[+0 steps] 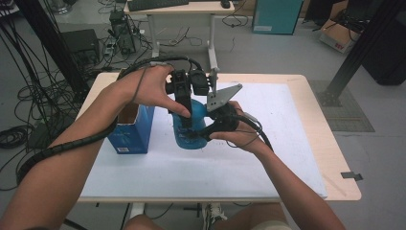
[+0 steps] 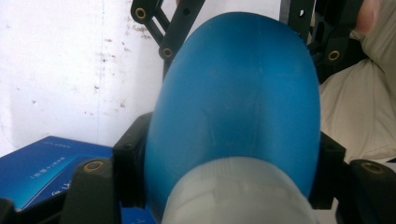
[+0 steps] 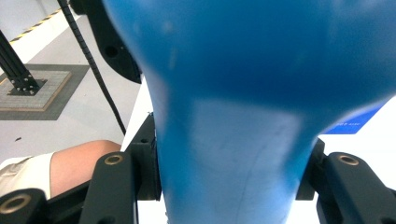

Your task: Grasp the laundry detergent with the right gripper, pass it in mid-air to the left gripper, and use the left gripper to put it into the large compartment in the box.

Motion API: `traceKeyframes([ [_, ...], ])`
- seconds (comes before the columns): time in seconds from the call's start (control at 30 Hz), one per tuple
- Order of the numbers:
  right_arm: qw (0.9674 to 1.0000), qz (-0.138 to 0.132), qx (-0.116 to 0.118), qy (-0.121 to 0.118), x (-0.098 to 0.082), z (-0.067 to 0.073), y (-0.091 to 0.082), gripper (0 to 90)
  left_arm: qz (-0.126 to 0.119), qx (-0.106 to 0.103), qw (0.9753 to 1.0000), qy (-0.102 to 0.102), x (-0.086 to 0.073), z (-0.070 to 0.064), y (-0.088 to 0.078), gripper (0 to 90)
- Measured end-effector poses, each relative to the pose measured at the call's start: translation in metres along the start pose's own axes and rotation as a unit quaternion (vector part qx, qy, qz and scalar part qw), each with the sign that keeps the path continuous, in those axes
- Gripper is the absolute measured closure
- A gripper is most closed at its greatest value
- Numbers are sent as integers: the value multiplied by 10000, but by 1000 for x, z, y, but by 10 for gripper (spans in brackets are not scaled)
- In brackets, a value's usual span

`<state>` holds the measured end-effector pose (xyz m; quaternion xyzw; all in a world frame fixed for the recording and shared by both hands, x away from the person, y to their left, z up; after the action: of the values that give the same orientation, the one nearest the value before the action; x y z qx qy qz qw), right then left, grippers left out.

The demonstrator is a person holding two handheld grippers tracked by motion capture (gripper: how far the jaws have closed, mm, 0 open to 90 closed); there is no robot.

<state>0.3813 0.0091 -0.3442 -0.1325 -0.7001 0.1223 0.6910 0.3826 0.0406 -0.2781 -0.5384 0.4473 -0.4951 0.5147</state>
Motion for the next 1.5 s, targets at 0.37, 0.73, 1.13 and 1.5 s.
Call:
traceKeyframes([
  [0.37, 10000, 28, -25, -49, -3, -2, -1, 437, 3, 69, 10000, 34, 1, 1, 1, 358],
  [0.73, 9997, 64, -22, -244, -6, -5, 0, 436, 103, 55, 9999, 48, 0, 1, 3, 359],
  [1.13, 9998, 9, 25, -205, -7, -5, 2, 436, 115, -52, 9999, 26, 0, 2, 5, 359],
  [1.5, 9998, -16, 32, -200, -7, -6, 1, 436, 123, -43, 9999, 66, 2, 3, 5, 359],
])
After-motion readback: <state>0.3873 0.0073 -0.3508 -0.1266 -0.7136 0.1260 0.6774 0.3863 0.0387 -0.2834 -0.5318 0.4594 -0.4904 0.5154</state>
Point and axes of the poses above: each handheld gripper's, and its own axes: y roughly forward along the jaws, x roughly out of its top, z roughly to its left, the point moved 10 cm from there along y, roughly forward along the jaws, and after that the axes turned 5 degrees about -z, right-handed, at the moved point
